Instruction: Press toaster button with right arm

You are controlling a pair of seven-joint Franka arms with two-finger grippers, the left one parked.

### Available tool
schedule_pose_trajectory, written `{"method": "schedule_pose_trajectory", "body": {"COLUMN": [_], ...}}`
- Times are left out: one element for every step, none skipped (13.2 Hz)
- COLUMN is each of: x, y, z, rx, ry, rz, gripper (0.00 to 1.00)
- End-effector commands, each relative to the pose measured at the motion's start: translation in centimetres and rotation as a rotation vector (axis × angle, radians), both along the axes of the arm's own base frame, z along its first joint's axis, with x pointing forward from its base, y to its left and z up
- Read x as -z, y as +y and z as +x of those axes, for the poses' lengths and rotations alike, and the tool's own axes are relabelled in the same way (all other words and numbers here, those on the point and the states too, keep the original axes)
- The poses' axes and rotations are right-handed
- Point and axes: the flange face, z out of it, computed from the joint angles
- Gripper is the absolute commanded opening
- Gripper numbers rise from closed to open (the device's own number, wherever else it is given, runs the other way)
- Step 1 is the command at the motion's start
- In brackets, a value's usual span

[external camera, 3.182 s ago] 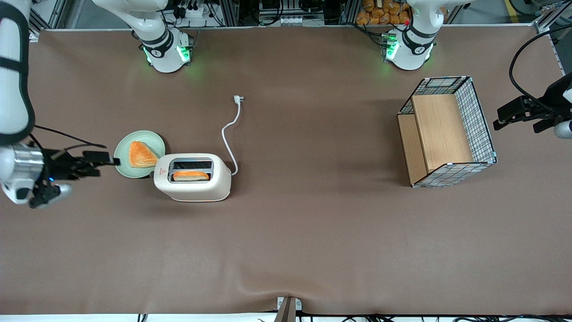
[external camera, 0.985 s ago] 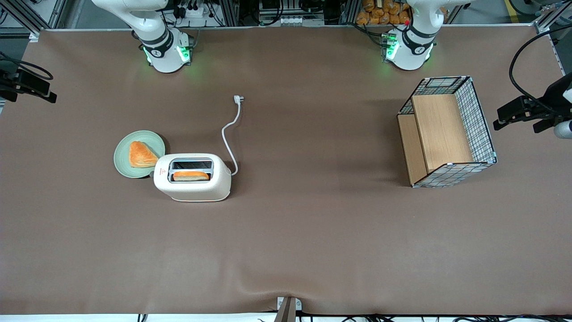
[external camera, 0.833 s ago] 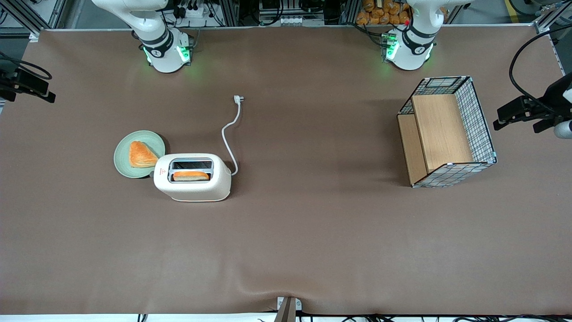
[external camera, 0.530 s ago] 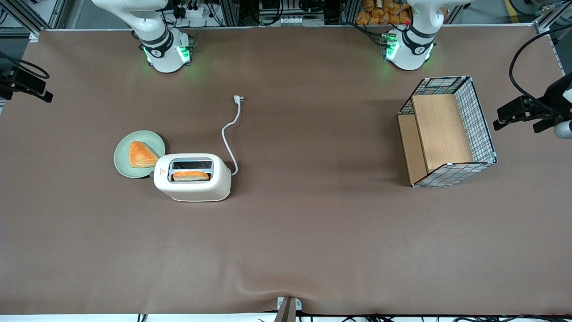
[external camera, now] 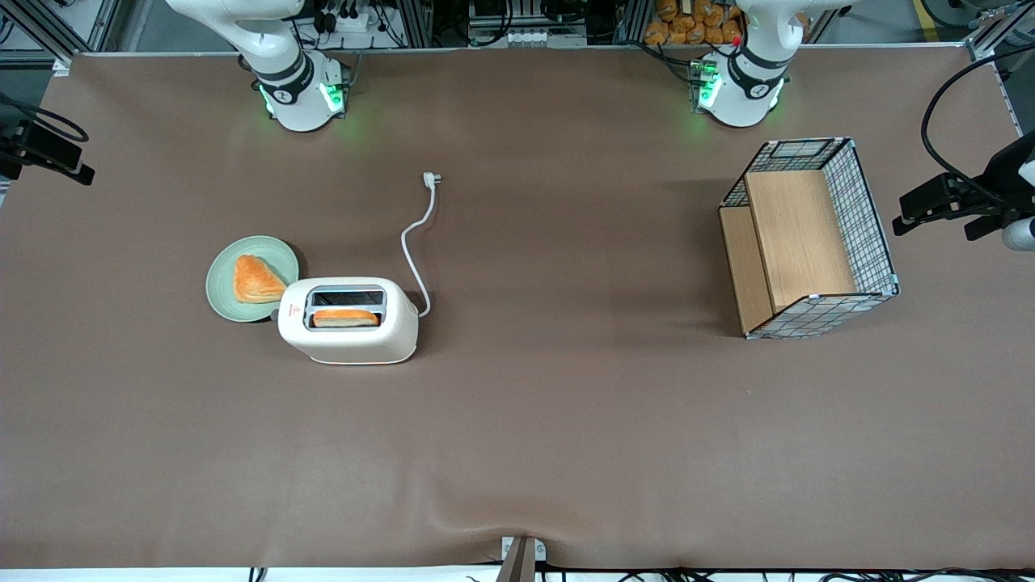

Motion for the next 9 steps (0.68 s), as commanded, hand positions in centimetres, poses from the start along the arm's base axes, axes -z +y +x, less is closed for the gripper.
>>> {"method": "schedule_pose_trajectory", "body": {"x": [-0.76, -0.83, -0.90, -1.03, -1.03, -1.03, -1.03, -1.04, -1.04], "y": [0.15, 0.15, 0.17, 0.17, 0.17, 0.17, 0.25, 0.27, 0.19], "z": [-0.28, -0.29, -0.29, -0.30, -0.30, -0.30, -0.29, -0.29, -0.30], "rx": [0.007, 0.007, 0.007, 0.007, 0.007, 0.007, 0.005, 0.005, 0.007], "ry": [-0.003, -0.005, -0.006, -0.010, -0.010, -0.010, -0.010, -0.010, -0.010], "rz": [-0.023, -0.023, -0.022, -0.022, -0.022, -0.022, -0.022, -0.021, -0.021], "gripper": [1.00, 1.00, 1.00, 1.00, 1.00, 1.00, 1.00, 1.00, 1.00]}}
